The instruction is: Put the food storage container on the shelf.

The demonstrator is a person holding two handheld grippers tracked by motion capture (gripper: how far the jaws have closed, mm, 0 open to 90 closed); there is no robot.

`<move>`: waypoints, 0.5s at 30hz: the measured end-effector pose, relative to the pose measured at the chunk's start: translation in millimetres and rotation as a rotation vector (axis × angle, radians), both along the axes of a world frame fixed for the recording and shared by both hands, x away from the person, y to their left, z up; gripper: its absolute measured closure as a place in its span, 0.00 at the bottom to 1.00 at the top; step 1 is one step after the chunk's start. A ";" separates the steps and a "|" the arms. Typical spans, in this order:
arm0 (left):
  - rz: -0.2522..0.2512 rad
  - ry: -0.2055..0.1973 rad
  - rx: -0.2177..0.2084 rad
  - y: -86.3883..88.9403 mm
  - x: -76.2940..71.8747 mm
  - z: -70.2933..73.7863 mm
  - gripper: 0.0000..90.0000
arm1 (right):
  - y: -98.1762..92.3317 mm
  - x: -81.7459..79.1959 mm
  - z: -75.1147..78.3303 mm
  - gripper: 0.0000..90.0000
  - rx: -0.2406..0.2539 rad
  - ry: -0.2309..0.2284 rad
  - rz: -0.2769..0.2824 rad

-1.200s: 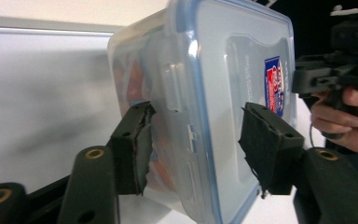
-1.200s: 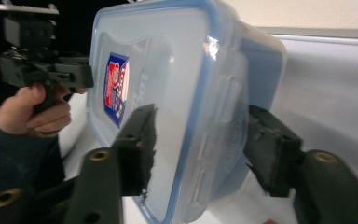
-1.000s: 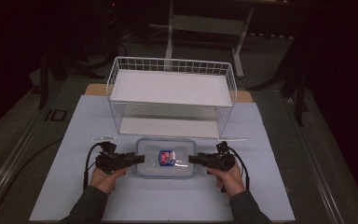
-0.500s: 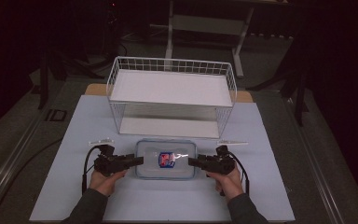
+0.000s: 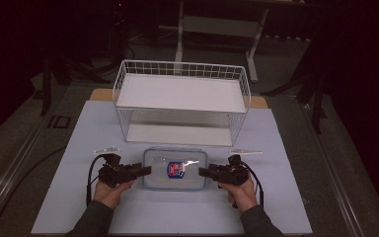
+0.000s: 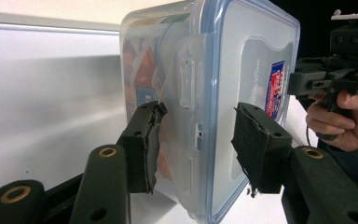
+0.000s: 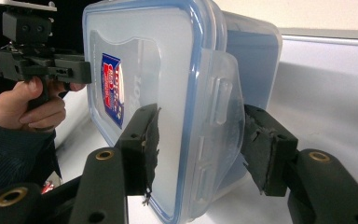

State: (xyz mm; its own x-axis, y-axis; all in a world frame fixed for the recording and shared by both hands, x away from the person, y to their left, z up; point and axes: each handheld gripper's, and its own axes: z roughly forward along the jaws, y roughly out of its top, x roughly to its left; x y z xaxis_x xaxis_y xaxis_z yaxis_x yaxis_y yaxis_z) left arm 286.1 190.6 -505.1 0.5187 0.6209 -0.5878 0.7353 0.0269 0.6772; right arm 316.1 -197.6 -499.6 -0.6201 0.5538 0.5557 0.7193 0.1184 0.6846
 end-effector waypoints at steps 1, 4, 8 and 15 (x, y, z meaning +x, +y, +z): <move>0.000 -0.004 0.000 0.3 -0.2 0.8 0.57 | 0.3 -0.6 0.8 0.54 0.002 0.000 -0.004; 0.000 -0.015 -0.001 0.6 -1.3 3.2 0.57 | 0.2 -1.4 3.1 0.54 0.005 -0.016 -0.001; -0.001 -0.027 0.004 0.3 -2.9 6.4 0.57 | 0.3 -2.9 6.5 0.54 0.003 -0.033 -0.002; 0.002 -0.048 0.006 -1.2 -4.7 10.2 0.57 | -0.4 -4.1 11.5 0.54 0.007 -0.056 -0.002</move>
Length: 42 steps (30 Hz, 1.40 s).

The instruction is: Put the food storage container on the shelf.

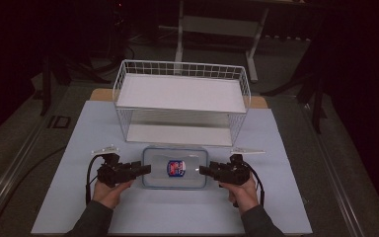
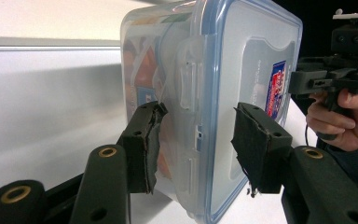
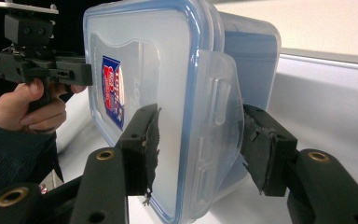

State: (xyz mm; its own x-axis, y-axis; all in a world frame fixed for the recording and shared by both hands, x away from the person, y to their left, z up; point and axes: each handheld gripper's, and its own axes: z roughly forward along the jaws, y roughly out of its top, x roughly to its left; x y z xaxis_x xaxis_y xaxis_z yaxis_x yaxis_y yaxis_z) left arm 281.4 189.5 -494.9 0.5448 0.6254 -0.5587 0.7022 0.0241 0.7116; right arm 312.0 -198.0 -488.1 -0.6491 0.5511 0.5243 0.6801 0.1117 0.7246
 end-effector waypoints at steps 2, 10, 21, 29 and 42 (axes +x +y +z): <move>0.001 -0.004 0.000 -0.5 -0.8 1.2 0.57 | -0.6 -0.3 1.1 0.54 0.001 -0.005 -0.001; 0.006 -0.046 0.004 -2.7 -5.5 9.5 0.57 | -2.8 -1.5 9.5 0.54 0.009 -0.037 0.005; 0.008 -0.086 -0.002 -4.3 -11.4 19.6 0.57 | -5.2 -5.8 21.3 0.54 0.015 -0.087 0.011; 0.009 -0.103 -0.005 -3.2 -14.0 24.6 0.57 | -4.5 -8.4 26.6 0.54 0.016 -0.112 0.016; 0.002 -0.152 -0.002 -1.4 -17.1 36.2 0.58 | -3.6 -12.2 37.4 0.54 0.018 -0.158 0.021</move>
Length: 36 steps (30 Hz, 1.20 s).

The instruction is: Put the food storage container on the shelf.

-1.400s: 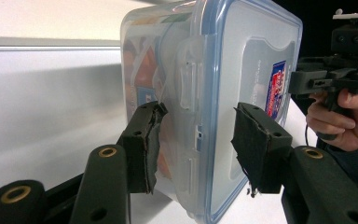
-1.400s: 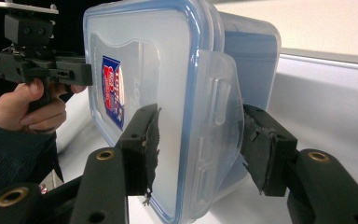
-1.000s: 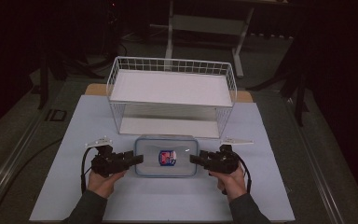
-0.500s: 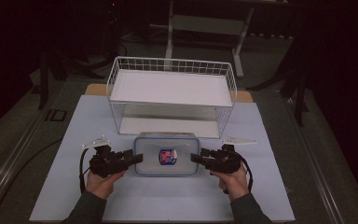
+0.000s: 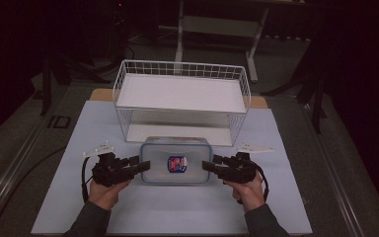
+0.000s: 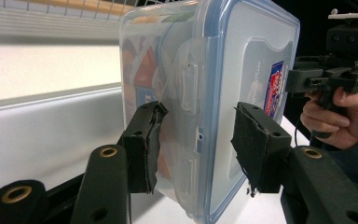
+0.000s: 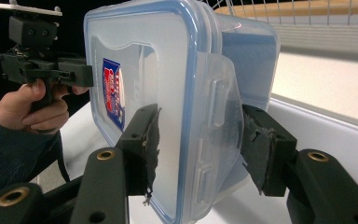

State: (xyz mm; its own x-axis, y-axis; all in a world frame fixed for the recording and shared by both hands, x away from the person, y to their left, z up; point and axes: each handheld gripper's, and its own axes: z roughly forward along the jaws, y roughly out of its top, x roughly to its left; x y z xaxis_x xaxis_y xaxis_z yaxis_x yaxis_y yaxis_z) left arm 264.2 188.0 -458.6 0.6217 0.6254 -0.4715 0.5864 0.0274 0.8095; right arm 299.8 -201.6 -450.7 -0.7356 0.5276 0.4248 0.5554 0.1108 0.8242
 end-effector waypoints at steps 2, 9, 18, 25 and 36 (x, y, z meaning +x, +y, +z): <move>0.000 -0.002 -0.003 -0.2 -0.2 1.0 0.58 | -0.1 -0.6 2.2 0.54 0.000 -0.008 -0.001; 0.004 -0.012 -0.005 -0.9 -0.5 5.2 0.58 | -1.2 -1.3 5.1 0.54 0.009 -0.017 -0.004; 0.000 -0.030 -0.007 -0.9 -0.7 13.3 0.58 | -1.5 -2.3 12.4 0.54 0.017 -0.040 -0.007; -0.001 -0.044 -0.005 -1.0 1.1 21.7 0.58 | -1.6 -1.8 19.2 0.54 0.027 -0.057 -0.012; -0.010 -0.101 0.011 -4.3 4.8 45.8 0.58 | -5.1 -1.0 39.0 0.54 0.037 -0.096 -0.017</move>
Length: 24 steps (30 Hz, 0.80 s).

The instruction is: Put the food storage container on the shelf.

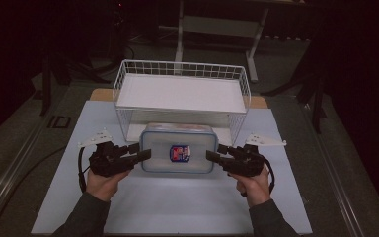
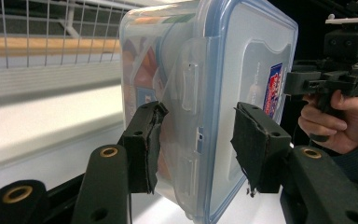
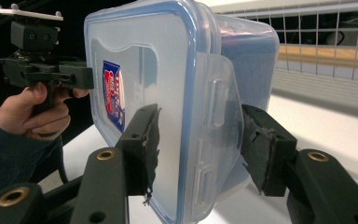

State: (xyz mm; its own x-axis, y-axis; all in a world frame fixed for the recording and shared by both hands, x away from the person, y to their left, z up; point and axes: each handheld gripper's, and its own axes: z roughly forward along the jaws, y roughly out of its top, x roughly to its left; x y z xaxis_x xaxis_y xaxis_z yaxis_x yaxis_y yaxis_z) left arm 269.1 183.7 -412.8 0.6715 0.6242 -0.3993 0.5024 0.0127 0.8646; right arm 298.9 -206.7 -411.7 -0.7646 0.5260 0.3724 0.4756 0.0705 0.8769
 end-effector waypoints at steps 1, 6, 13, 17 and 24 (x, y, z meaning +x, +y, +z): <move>0.001 -0.002 -0.004 -0.3 0.4 1.2 0.58 | 0.0 0.3 2.4 0.54 -0.001 -0.004 -0.001; 0.001 -0.017 -0.018 0.7 5.1 9.2 0.58 | 0.3 2.8 13.1 0.54 -0.006 -0.025 -0.005; -0.004 -0.028 -0.018 1.5 11.2 20.8 0.58 | 1.5 8.0 26.7 0.54 -0.011 -0.044 -0.006; -0.007 -0.041 -0.023 0.5 16.1 28.4 0.58 | 0.3 10.9 35.4 0.54 -0.005 -0.061 -0.014; -0.006 -0.064 -0.016 -1.8 24.4 40.9 0.58 | -2.0 17.0 43.5 0.54 0.010 -0.076 -0.021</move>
State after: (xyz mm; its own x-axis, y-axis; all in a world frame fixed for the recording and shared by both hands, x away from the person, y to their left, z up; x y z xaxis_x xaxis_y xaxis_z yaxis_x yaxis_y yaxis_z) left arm 293.4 182.0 -371.9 0.6999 0.6136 -0.3656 0.4463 0.0238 0.8946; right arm 315.9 -208.6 -368.2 -0.7796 0.5390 0.3190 0.4088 0.0519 0.9112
